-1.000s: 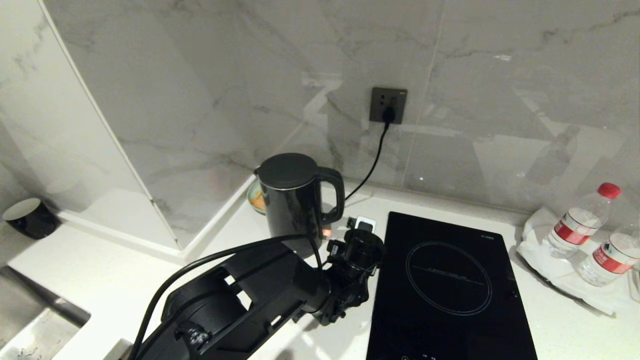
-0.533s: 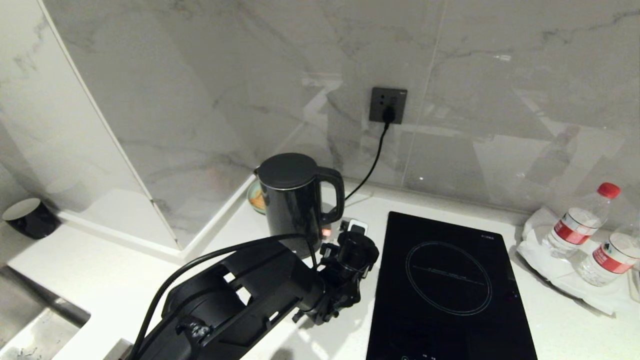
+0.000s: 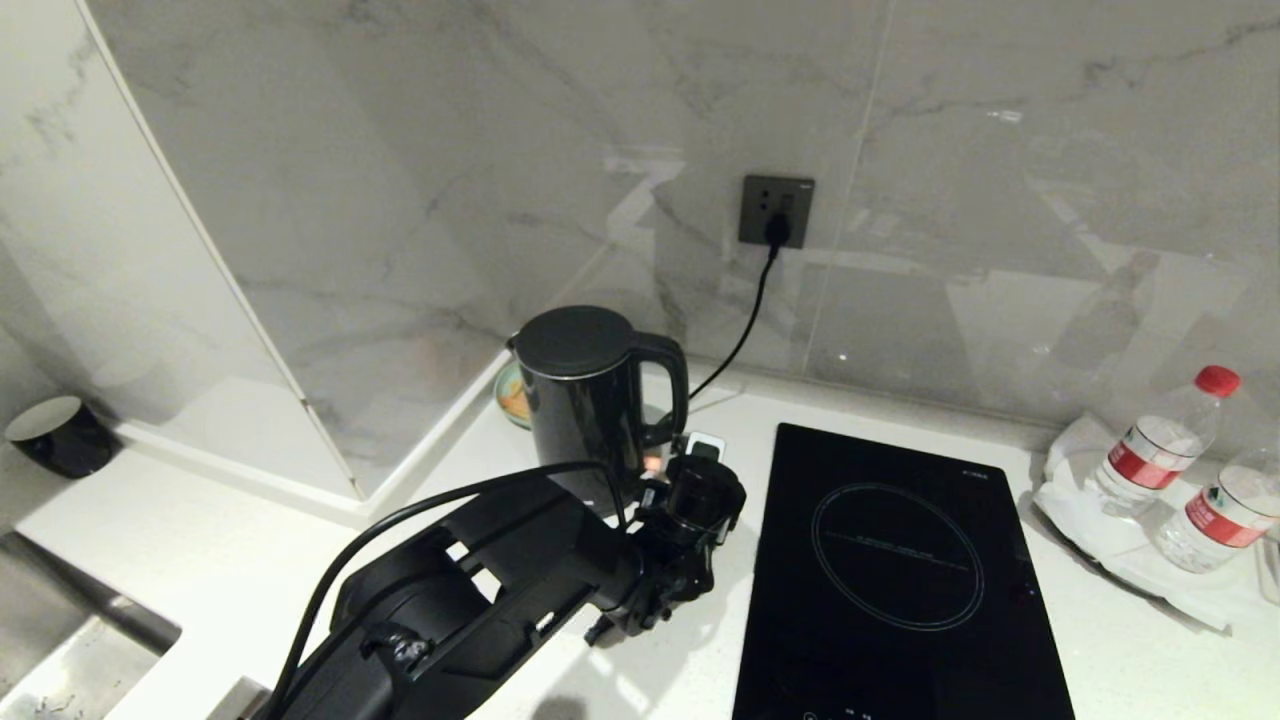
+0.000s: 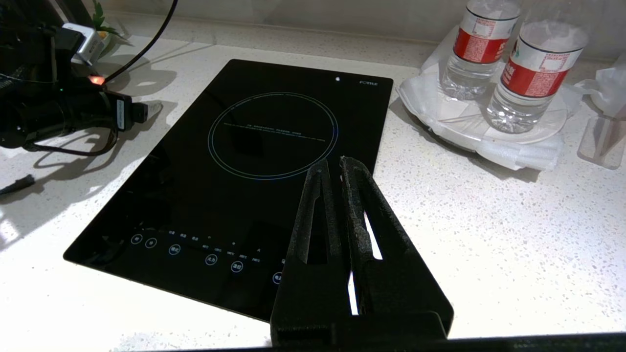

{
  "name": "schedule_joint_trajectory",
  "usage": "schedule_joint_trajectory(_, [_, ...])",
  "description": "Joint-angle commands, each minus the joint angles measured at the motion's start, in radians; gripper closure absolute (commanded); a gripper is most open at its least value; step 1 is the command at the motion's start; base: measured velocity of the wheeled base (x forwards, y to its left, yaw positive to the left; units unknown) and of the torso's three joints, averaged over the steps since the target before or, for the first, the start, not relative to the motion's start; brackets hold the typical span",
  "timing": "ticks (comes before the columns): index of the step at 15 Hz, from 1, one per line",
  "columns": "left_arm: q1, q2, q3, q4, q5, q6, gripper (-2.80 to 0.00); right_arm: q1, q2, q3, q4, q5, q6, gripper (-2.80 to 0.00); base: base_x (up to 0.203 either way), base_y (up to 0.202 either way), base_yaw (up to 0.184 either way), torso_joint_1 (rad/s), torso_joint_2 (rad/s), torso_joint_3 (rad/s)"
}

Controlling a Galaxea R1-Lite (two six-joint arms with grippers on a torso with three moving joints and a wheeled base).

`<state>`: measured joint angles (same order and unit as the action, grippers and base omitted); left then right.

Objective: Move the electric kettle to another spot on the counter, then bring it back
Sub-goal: Finish boiling water

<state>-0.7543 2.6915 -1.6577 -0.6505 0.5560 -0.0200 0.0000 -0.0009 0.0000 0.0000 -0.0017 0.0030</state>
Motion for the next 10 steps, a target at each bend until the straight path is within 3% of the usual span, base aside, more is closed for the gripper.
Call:
schedule_joint_trajectory(1, [0.004, 0.007, -0.002, -0.003, 0.002, 0.005, -2.8, 0.0, 0.001, 0.0, 0.0, 0.0, 0.0, 0.0, 0.0, 0.0, 0.0, 0.0, 0.0, 0.0])
schedule_joint_trajectory(10, [0.004, -0.002, -0.016, -0.014, 0.01, 0.003, -2.8, 0.0, 0.001, 0.0, 0.0, 0.0, 0.0, 0.0, 0.0, 0.0, 0.0, 0.0, 0.0, 0.0])
